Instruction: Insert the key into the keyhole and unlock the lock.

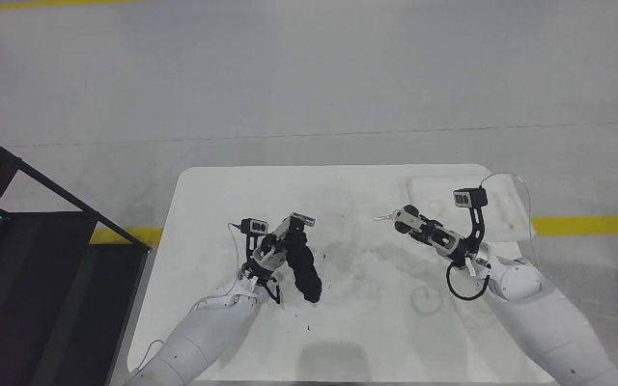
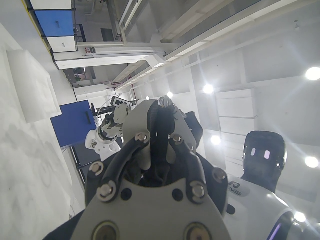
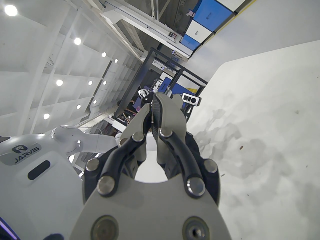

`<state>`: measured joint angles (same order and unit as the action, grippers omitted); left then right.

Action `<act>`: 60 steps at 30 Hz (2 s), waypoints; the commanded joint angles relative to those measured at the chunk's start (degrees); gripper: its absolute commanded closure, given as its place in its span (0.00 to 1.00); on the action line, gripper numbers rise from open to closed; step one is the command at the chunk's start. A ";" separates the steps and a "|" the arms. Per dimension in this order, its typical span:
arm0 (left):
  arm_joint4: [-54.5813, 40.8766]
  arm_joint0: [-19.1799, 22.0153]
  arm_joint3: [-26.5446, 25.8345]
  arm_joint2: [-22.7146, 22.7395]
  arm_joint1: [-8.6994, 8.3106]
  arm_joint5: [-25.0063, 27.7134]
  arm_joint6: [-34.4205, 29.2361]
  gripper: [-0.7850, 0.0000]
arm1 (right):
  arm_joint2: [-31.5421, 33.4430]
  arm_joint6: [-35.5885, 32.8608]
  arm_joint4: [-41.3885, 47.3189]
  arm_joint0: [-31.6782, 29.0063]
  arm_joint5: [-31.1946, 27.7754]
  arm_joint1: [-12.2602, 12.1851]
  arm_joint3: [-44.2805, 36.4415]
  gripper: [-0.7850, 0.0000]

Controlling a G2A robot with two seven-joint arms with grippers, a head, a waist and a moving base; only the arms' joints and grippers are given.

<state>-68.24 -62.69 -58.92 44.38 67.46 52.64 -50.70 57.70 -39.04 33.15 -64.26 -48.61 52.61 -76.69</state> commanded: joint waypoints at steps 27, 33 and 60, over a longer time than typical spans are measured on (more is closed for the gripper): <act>5.05 1.10 2.70 -0.45 2.47 0.32 2.77 1.00 | -1.15 36.94 -44.58 -8.28 5.58 4.91 -12.70 1.00; 22.40 0.34 1.97 1.73 2.13 -0.17 18.47 1.00 | 0.62 40.30 -51.74 -11.30 7.83 5.07 -15.79 1.00; 41.01 -8.34 -13.83 8.79 0.61 -6.30 31.53 1.00 | -0.02 39.24 -51.22 -8.70 8.40 7.86 -12.06 1.00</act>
<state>-27.23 -71.03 -72.75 53.17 68.08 46.34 -19.17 57.76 -0.16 -17.66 -72.92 -40.39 60.36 -88.86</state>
